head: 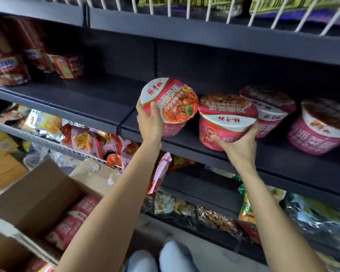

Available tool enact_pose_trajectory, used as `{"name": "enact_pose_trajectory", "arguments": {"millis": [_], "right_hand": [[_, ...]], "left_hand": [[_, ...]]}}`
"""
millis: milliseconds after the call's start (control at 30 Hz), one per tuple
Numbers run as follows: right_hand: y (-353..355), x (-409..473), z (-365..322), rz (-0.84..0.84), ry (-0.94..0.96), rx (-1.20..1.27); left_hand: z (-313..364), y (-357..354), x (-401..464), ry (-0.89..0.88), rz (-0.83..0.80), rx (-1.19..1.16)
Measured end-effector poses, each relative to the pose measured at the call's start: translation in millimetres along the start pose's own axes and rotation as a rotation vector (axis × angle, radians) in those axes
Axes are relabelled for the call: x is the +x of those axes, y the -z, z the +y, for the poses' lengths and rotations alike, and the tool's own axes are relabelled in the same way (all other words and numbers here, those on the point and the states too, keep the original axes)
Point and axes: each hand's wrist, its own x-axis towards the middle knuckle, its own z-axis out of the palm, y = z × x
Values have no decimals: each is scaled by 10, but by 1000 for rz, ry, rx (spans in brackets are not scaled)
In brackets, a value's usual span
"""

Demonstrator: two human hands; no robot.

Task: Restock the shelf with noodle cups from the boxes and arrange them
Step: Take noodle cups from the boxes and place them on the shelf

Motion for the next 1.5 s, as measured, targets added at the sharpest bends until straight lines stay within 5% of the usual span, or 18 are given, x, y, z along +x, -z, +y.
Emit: {"name": "enact_pose_trajectory", "arguments": {"millis": [167,367,467,600,800,1033,1100,1300,1500], "right_hand": [[250,-87,197,159,-62,-20],[771,-75,385,392,-56,-230],[820,-275,364,506,1,-83],[630,-625,310,498,190,-35],[237,-742,155,93,378,-135],[-657,-1073,-163,-515,548,-246],[-1067,-1234,-232,-736,607,-344],[-2612,-1770,-151,-1202,732,-489],[-4104,-2177,188,-1507,1006,-730]], "left_hand": [[-8,-302,-110,155,-291,92],[-17,-831,-543,167,-508,-76],[-123,-993,-677,169,-582,-136],[-114,-1138,-706,27,-751,146],[-94,-701,-657,-232,-634,464],[-568,1309,-788,-597,-256,788],[-845,1949,-804,-522,-186,926],[-1762,3419,-556,132,-150,1271],[-2602,3936,-192,346,-162,1416]]}}
